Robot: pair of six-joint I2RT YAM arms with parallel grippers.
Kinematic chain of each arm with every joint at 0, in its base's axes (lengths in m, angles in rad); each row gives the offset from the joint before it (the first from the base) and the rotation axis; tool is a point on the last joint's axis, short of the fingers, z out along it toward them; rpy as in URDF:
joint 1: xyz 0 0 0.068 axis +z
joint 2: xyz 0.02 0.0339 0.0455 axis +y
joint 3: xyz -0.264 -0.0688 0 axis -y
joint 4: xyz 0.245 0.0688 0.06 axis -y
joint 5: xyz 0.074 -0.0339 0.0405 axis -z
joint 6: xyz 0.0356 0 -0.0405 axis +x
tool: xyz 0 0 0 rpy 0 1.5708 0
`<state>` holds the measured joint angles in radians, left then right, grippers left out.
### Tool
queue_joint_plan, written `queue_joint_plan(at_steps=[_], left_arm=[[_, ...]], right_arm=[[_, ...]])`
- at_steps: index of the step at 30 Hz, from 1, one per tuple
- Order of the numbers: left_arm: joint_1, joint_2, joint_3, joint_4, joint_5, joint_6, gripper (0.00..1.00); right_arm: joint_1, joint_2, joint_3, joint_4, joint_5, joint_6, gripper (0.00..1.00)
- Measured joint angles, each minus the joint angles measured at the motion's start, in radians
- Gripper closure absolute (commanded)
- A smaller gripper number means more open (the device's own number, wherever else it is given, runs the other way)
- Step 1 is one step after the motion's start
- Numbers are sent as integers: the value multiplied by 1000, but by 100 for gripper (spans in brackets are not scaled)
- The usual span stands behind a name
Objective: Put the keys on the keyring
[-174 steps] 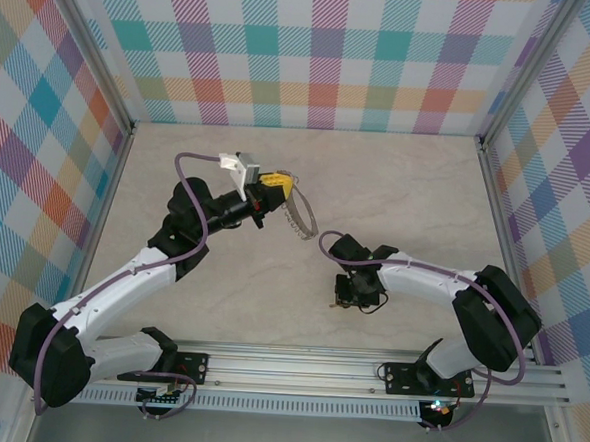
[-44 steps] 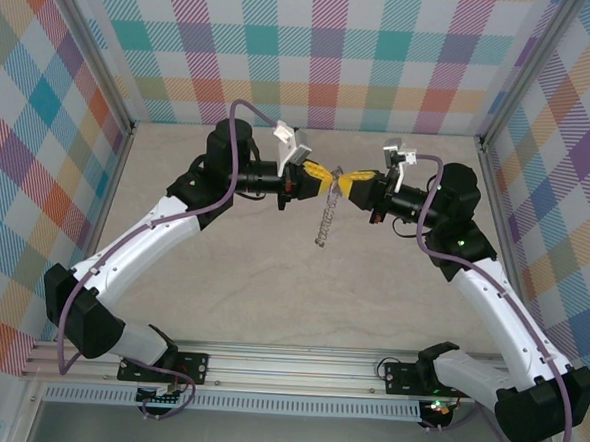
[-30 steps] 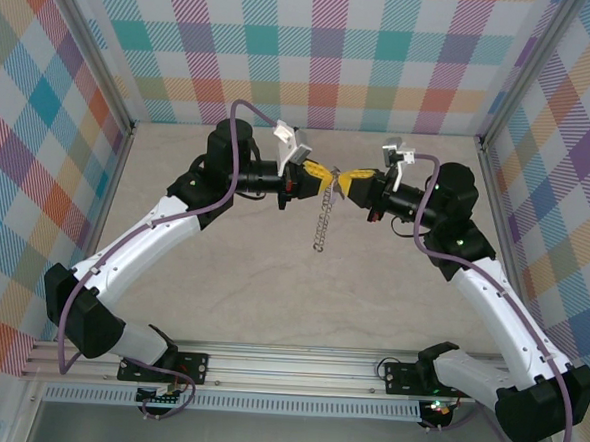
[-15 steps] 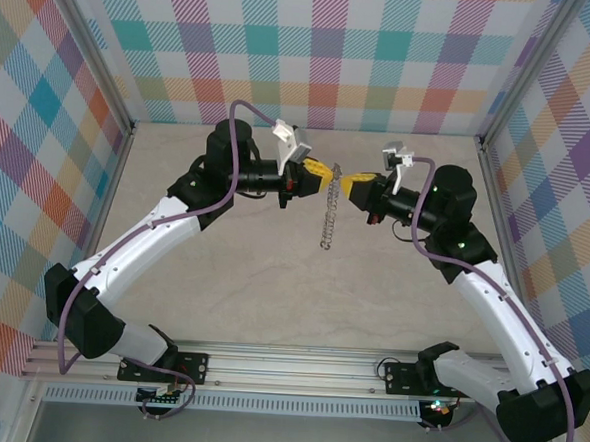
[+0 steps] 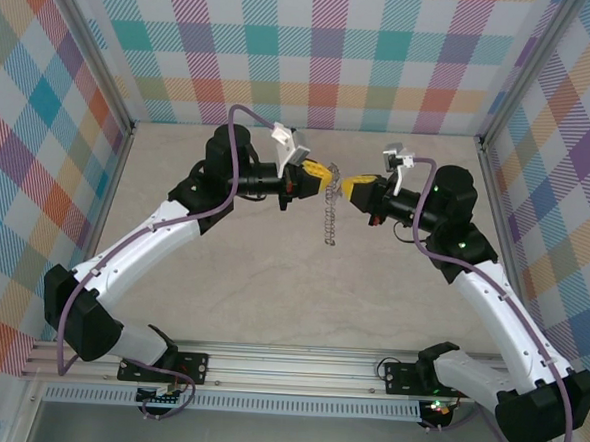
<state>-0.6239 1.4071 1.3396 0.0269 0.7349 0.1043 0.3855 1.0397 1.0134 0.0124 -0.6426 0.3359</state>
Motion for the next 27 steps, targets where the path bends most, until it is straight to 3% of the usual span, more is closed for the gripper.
queue_joint_plan(at_steps=[12,24,27], left_arm=[[-3,-2,-40,109,-35,-75,100],[-3,-2,-85,228,-76,-148,100],[-3,-2,-92,249,-79,-165,100]], right_arm=[[-14,42,-32,132,-96,103,100],[-19,61,-37,192,-111,171,100],[-19,61,-37,195,-110,177,85]])
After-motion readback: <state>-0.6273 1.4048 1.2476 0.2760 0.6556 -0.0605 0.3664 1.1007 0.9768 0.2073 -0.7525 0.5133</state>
